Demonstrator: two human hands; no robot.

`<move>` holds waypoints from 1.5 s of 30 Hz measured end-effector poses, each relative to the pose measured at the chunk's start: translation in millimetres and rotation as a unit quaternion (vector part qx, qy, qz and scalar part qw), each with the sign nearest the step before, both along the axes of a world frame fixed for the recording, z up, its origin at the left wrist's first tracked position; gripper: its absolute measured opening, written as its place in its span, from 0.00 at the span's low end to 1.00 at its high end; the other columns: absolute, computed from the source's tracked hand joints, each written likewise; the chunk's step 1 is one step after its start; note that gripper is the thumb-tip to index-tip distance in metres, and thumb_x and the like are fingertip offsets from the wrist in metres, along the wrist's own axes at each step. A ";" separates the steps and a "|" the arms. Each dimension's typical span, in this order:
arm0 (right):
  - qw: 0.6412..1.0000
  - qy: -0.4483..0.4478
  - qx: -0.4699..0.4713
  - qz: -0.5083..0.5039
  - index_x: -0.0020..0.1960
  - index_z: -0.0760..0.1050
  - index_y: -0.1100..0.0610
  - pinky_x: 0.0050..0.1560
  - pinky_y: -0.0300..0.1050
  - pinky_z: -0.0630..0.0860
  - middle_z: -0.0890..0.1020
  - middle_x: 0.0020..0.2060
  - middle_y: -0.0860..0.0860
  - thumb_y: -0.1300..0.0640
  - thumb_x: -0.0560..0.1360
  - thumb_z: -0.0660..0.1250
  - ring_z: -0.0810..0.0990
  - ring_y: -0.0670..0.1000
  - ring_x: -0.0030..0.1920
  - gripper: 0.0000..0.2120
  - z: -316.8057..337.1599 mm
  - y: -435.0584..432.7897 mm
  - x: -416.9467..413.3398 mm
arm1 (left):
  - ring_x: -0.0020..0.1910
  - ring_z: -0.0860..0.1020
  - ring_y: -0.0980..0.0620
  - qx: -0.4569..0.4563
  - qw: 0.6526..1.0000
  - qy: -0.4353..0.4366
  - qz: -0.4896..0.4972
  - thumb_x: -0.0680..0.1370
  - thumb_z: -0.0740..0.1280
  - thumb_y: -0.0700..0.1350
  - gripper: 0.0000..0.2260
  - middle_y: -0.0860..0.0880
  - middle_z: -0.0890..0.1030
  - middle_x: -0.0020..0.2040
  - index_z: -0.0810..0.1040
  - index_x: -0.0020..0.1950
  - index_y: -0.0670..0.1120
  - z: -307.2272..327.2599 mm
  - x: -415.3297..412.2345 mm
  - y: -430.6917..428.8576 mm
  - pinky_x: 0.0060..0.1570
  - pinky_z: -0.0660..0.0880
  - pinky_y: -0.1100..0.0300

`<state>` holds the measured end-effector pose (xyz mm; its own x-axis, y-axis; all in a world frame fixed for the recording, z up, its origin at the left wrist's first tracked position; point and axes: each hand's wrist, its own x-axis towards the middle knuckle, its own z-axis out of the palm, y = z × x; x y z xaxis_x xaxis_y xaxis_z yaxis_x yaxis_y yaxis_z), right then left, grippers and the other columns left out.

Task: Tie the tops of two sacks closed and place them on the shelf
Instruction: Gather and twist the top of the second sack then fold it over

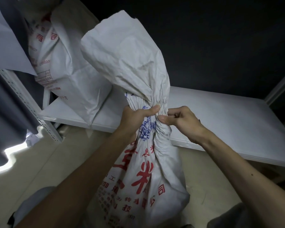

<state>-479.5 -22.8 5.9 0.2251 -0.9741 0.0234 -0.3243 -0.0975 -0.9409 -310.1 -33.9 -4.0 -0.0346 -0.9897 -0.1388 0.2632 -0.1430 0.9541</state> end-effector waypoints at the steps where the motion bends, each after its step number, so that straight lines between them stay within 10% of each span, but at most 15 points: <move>1: 1.000 0.005 -0.021 -0.016 0.28 0.60 0.59 0.28 0.36 0.57 0.58 0.25 0.48 0.57 0.74 0.73 0.57 0.45 0.27 0.25 0.4 1.5 2.1 | 0.51 0.85 0.47 -0.003 1.000 -0.011 0.009 0.67 0.80 0.39 0.22 0.46 0.86 0.52 0.81 0.59 0.40 -0.4 -0.6 0.1 0.56 0.80 0.47; 6: 0.981 0.109 -0.123 -0.103 0.26 0.61 0.58 0.26 0.38 0.57 0.59 0.21 0.46 0.54 0.74 0.72 0.56 0.47 0.25 0.26 -2.4 2.3 9.8 | 0.48 0.85 0.49 -0.005 0.999 -0.032 0.015 0.70 0.78 0.41 0.13 0.47 0.87 0.49 0.83 0.53 0.43 1.4 2.0 2.4 0.54 0.81 0.51; 11: 0.883 0.299 -0.295 -0.208 0.27 0.67 0.61 0.31 0.43 0.61 0.74 0.22 0.60 0.55 0.75 0.68 0.66 0.60 0.23 0.21 -9.1 4.6 13.3 | 0.50 0.85 0.48 0.048 0.999 -0.008 -0.013 0.74 0.75 0.42 0.15 0.44 0.86 0.52 0.80 0.58 0.38 4.0 3.7 6.0 0.55 0.80 0.49; 21: 0.786 0.472 -0.321 -0.236 0.27 0.71 0.63 0.27 0.36 0.45 0.72 0.18 0.60 0.68 0.57 0.78 0.70 0.59 0.17 0.14 -12.5 10.1 45.8 | 0.50 0.85 0.48 0.021 1.000 -0.002 0.016 0.68 0.80 0.40 0.17 0.46 0.87 0.50 0.83 0.54 0.41 0.4 -1.5 8.8 0.56 0.80 0.49; 23: 0.803 0.456 -0.337 -0.182 0.35 0.75 0.68 0.22 0.40 0.60 0.76 0.24 0.62 0.72 0.59 0.72 0.76 0.60 0.25 0.07 -20.0 10.3 52.2 | 0.48 0.85 0.48 0.028 0.998 0.007 0.054 0.64 0.82 0.39 0.20 0.45 0.87 0.49 0.83 0.54 0.39 -1.4 -1.3 6.7 0.54 0.81 0.48; 24: 0.828 0.438 -0.323 -0.136 0.43 0.77 0.71 0.34 0.47 0.75 0.79 0.31 0.63 0.73 0.63 0.68 0.80 0.62 0.34 0.09 -23.4 10.2 54.3 | 0.48 0.85 0.48 0.027 0.997 0.009 0.067 0.64 0.82 0.39 0.20 0.45 0.87 0.48 0.83 0.54 0.39 -2.3 -0.9 5.3 0.53 0.82 0.48; 26: 0.889 0.371 -0.266 -0.035 0.59 0.74 0.70 0.69 0.49 0.67 0.81 0.47 0.61 0.70 0.73 0.59 0.79 0.60 0.54 0.15 -19.3 10.2 51.3 | 0.46 0.86 0.47 0.024 0.995 0.015 0.093 0.64 0.82 0.38 0.18 0.45 0.87 0.46 0.84 0.52 0.40 -3.9 -1.1 3.0 0.52 0.82 0.47; 30: 0.991 0.095 -0.096 -0.011 0.47 0.76 0.62 0.44 0.44 0.69 0.79 0.38 0.50 0.58 0.82 0.59 0.74 0.45 0.40 0.10 0.2 9.9 33.2 | 0.46 0.86 0.46 0.044 0.989 0.024 0.138 0.61 0.83 0.40 0.26 0.45 0.86 0.49 0.81 0.56 0.39 -7.8 -1.4 -1.4 0.51 0.82 0.47; 34: 0.994 -0.099 0.034 -0.016 0.49 0.80 0.63 0.49 0.47 0.75 0.84 0.40 0.55 0.62 0.76 0.69 0.80 0.50 0.42 0.05 1.9 -4.8 12.7 | 0.47 0.85 0.44 0.076 0.991 0.047 0.103 0.50 0.85 0.45 0.42 0.44 0.85 0.53 0.77 0.62 0.39 -7.3 -0.1 -3.4 0.52 0.81 0.46; 39: 0.981 -0.062 0.132 0.125 0.55 0.78 0.68 0.61 0.47 0.72 0.82 0.53 0.56 0.49 0.74 0.69 0.79 0.52 0.56 0.22 1.5 -13.4 -1.5 | 0.48 0.85 0.43 0.049 0.998 0.033 0.019 0.59 0.82 0.36 0.29 0.43 0.86 0.51 0.80 0.59 0.38 -1.7 4.8 -2.3 0.55 0.80 0.45; 45: 0.995 0.094 0.012 0.023 0.33 0.69 0.63 0.34 0.42 0.64 0.67 0.29 0.54 0.52 0.78 0.67 0.65 0.49 0.31 0.20 3.0 -4.1 8.9 | 0.48 0.85 0.47 0.030 0.998 -0.047 0.038 0.60 0.83 0.42 0.27 0.46 0.86 0.50 0.81 0.57 0.41 -4.6 6.2 -3.5 0.54 0.81 0.50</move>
<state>-470.5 -26.8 8.9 0.2676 -0.9624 -0.0459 -0.4904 -0.0950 -0.8663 -303.9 -37.3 -8.6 0.0553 -0.9790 -0.1963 0.1847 -0.1832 0.9656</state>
